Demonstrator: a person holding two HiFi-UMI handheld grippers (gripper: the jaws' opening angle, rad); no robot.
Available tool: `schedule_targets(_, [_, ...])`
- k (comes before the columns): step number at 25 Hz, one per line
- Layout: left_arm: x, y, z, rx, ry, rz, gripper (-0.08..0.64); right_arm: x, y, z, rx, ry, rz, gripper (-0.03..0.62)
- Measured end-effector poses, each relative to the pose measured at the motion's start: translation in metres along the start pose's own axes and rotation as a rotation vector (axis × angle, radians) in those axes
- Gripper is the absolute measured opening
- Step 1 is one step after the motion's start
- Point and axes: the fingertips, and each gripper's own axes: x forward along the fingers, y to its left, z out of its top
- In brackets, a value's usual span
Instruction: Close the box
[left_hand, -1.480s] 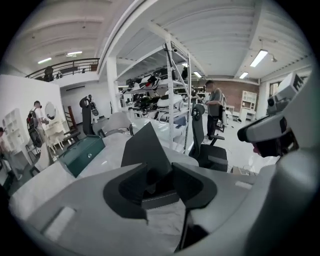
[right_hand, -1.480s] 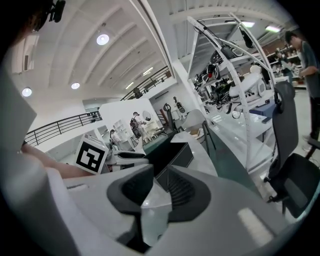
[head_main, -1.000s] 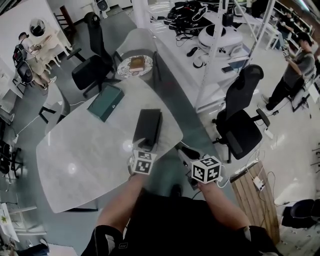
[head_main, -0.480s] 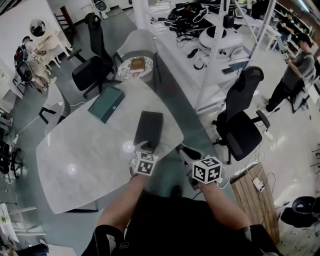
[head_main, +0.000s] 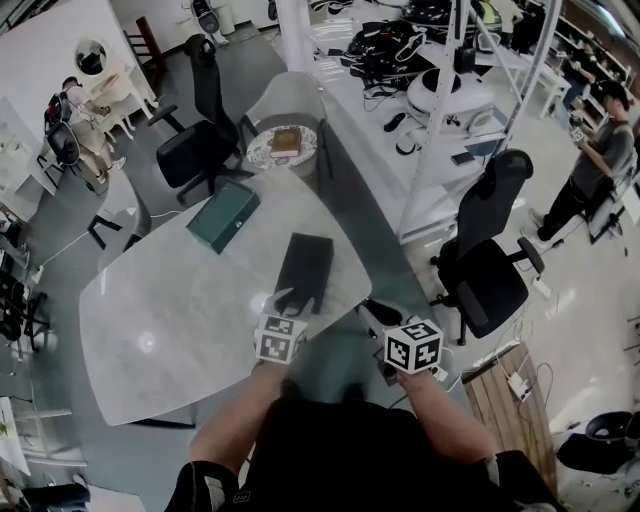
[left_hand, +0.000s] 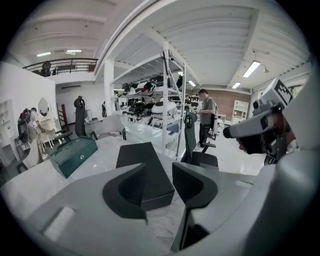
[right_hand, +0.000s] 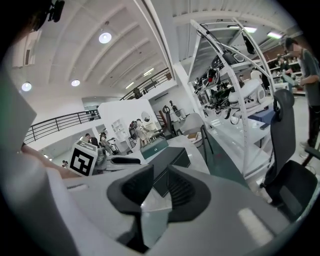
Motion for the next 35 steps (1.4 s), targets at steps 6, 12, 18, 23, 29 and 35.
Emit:
schedule_targets(6, [-0.035,0.018,0.031,-0.049,-0.072,-0.084,0.128,0.012,0.016,0.035,-0.095,-0.045,-0.013,0.087])
schedule_targets(12, [-0.067,0.07,0.059,-0.082,-0.183,-0.072,0.109,0.029,0.05,0.072,-0.135,-0.109,-0.032,0.087])
schedule_targets(18, [-0.102,0.122,0.072,-0.039,-0.259,-0.115,0.103,0.054,0.096,0.099,-0.1,-0.18,-0.042,0.087])
schedule_targets(23, [-0.137,0.156,0.085,-0.038,-0.367,-0.177,0.079,0.068,0.132,0.113,-0.165,-0.209,-0.095,0.06])
schedule_targets(29, [-0.179,0.202,0.076,-0.11,-0.432,-0.142,0.038,0.082,0.168,0.109,-0.16,-0.229,-0.118,0.008])
schedule_targets(35, [-0.203,0.232,0.079,-0.152,-0.48,-0.083,0.013,0.104,0.184,0.112,-0.195,-0.219,-0.09,0.003])
